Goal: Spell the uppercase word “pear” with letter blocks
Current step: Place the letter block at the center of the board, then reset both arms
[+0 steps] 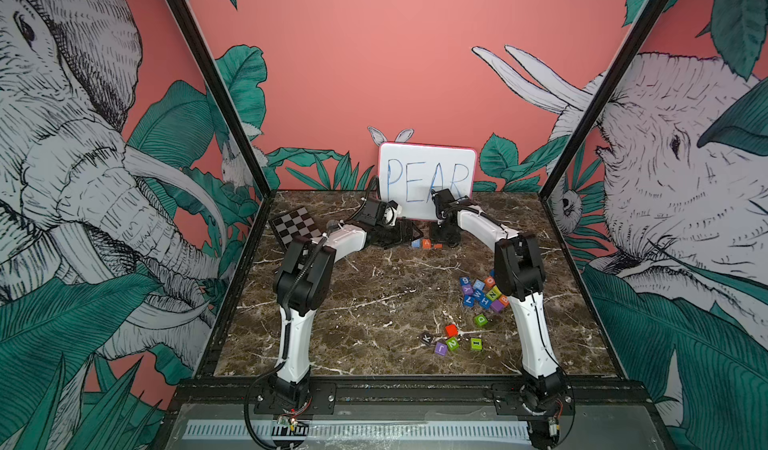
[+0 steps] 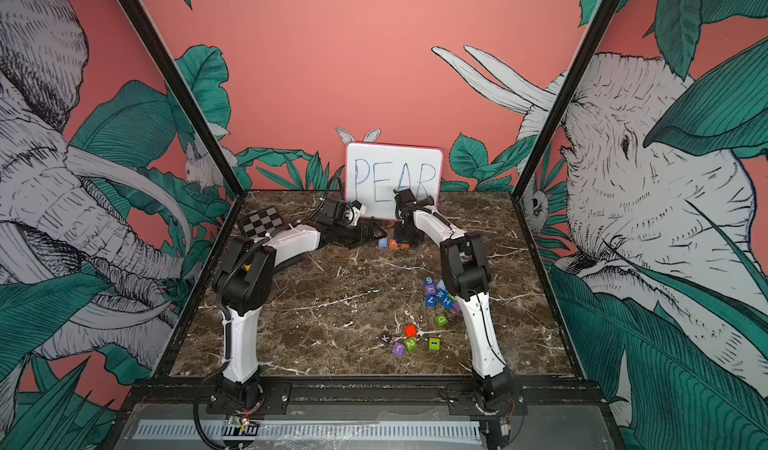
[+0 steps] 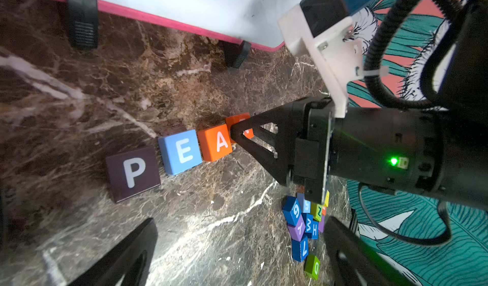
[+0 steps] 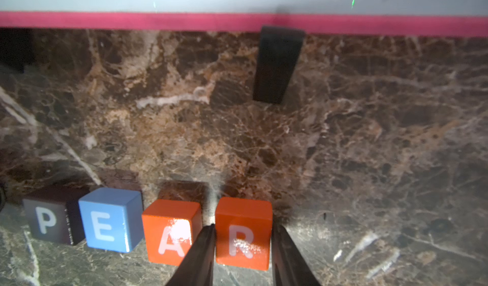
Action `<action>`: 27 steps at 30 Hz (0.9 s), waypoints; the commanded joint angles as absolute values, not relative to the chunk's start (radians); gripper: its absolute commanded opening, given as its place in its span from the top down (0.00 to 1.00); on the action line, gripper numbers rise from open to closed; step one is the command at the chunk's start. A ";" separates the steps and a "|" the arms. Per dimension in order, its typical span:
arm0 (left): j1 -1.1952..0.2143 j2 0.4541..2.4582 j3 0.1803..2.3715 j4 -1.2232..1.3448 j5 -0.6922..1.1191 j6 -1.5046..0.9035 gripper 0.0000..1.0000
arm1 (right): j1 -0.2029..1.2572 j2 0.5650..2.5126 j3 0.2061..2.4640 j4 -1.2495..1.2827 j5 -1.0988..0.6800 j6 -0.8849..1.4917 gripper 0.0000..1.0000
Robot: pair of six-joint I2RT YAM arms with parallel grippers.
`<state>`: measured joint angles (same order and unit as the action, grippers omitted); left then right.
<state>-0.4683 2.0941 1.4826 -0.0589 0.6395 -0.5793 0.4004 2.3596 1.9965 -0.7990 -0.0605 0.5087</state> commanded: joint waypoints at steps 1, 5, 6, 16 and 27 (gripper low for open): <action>-0.462 2.023 1.463 -0.045 0.650 -0.572 0.01 | 0.404 2.372 2.025 -0.826 -0.044 0.519 0.62; -0.460 2.019 1.461 -0.045 0.651 -0.571 0.01 | 0.405 2.367 2.029 -0.830 -0.042 0.518 0.62; -0.461 2.019 1.460 -0.045 0.649 -0.571 0.01 | 0.405 2.364 2.031 -0.831 -0.041 0.519 0.62; -0.461 2.014 1.464 -0.043 0.652 -0.574 0.01 | 0.405 2.342 2.037 -0.841 -0.043 0.522 0.61; -0.460 1.960 1.428 -0.046 0.639 -0.572 0.01 | 0.406 2.250 1.979 -0.814 -0.030 0.504 0.60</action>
<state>-0.4675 2.0441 1.4578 -0.0555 0.6388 -0.5789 0.4004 2.3402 2.0006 -0.8177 -0.0589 0.5106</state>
